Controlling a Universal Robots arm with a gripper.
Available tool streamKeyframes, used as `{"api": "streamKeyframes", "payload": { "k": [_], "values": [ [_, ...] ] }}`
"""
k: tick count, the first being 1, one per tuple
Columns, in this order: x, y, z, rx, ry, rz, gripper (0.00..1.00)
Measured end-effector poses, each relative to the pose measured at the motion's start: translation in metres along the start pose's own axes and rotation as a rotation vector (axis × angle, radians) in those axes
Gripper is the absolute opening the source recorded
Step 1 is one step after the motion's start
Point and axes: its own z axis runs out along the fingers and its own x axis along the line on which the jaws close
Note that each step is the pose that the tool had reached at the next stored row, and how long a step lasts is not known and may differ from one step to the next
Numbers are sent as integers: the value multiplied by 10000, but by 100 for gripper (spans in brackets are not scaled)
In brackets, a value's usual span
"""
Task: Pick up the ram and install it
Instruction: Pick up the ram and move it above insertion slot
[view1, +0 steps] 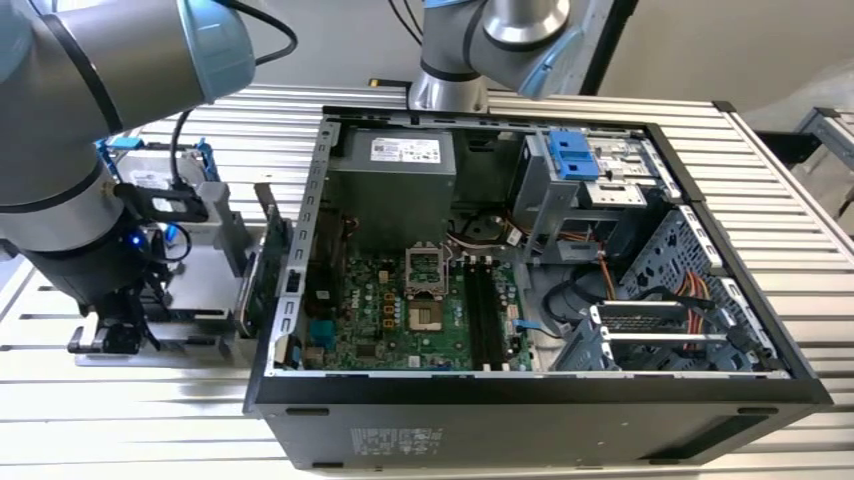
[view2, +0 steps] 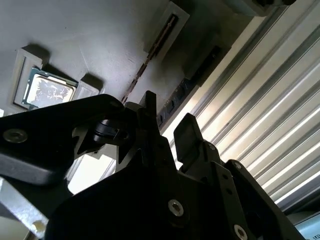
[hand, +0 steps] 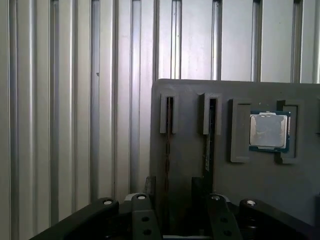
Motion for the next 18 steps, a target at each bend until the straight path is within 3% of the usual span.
{"api": "streamKeyframes", "payload": {
  "k": [18],
  "values": [
    [13,-13,131,2,-5,85,100]
  ]
}}
